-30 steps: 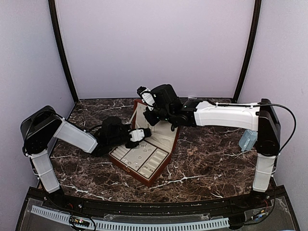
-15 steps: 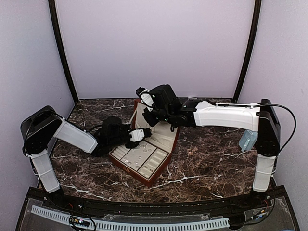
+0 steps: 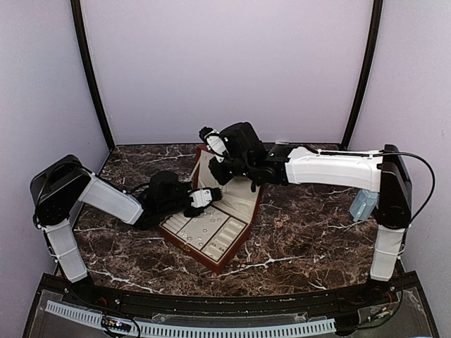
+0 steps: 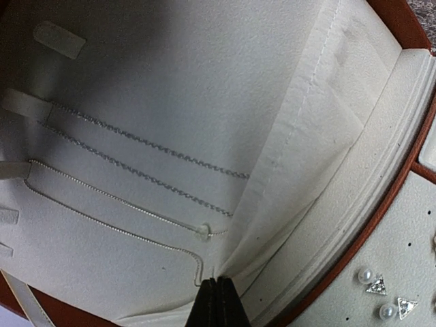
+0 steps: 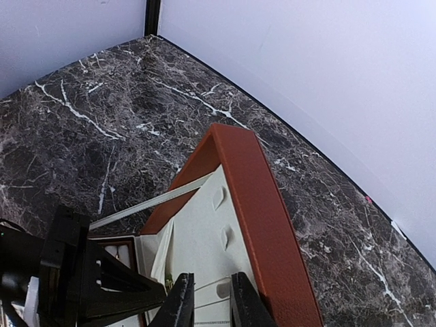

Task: Organize the mixed jewelry
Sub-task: Hang the necklace on the necklace hanger.

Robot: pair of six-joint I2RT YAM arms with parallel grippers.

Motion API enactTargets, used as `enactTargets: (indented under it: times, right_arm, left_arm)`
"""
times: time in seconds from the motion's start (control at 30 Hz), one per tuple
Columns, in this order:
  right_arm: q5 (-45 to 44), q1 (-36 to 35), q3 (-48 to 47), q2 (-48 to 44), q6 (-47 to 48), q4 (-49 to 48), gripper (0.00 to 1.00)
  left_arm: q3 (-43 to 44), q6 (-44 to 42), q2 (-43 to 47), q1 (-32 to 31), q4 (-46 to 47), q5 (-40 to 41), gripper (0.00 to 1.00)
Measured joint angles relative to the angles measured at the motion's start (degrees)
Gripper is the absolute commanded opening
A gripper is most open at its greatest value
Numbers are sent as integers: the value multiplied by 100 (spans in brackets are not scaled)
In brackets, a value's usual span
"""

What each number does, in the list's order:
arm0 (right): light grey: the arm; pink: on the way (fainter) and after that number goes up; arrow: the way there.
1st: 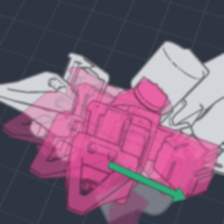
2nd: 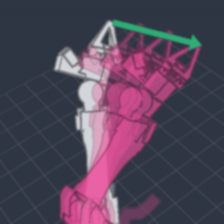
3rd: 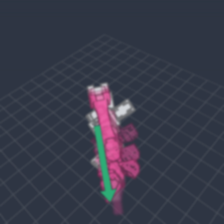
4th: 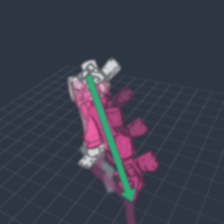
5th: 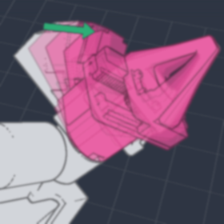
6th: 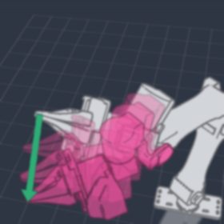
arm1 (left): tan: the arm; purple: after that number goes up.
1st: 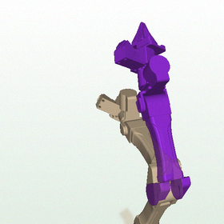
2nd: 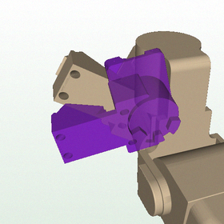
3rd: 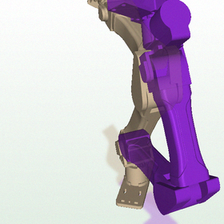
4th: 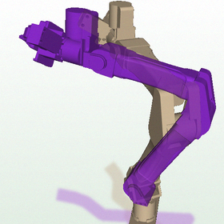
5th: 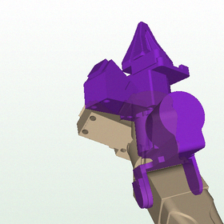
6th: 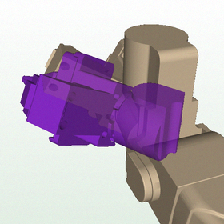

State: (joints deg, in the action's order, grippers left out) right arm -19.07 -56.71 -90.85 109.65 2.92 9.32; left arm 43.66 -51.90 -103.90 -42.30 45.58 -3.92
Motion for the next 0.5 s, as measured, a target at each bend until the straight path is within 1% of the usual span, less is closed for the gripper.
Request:
enactTargets:
  times: [0.17, 0.23, 0.27, 0.3, 0.37, 0.4, 0.43, 0.5]
  right_arm:
    - [343, 2, 24, -289, -142, 17, 24]
    - [503, 4, 26, -479, -181, 11, 24]
    - [568, 9, 26, -562, -212, 4, 24]
    - [625, 9, 26, -649, -249, -9, 24]
    - [721, 9, 28, -774, -302, -46, 25]
    - [767, 9, 31, -817, -326, -63, 25]
    - [802, 9, 35, -846, -348, -76, 25]
    - [881, 11, 70, -881, -382, -96, 25]
  left_arm:
    - [0, 4, 0, -4, 17, 20, 0]
    - [-4, 7, 0, -13, 26, 39, 5]
    - [-13, 11, 0, -17, 48, 57, 10]
    - [-33, 22, 0, -26, 79, 83, 13]
    - [-87, 46, 22, -42, 131, 118, 27]
    - [-142, 72, 59, -50, 129, 138, 30]
    - [-201, 81, 98, -63, 138, 146, 36]
    - [-310, 92, 184, -74, 155, 173, 43]
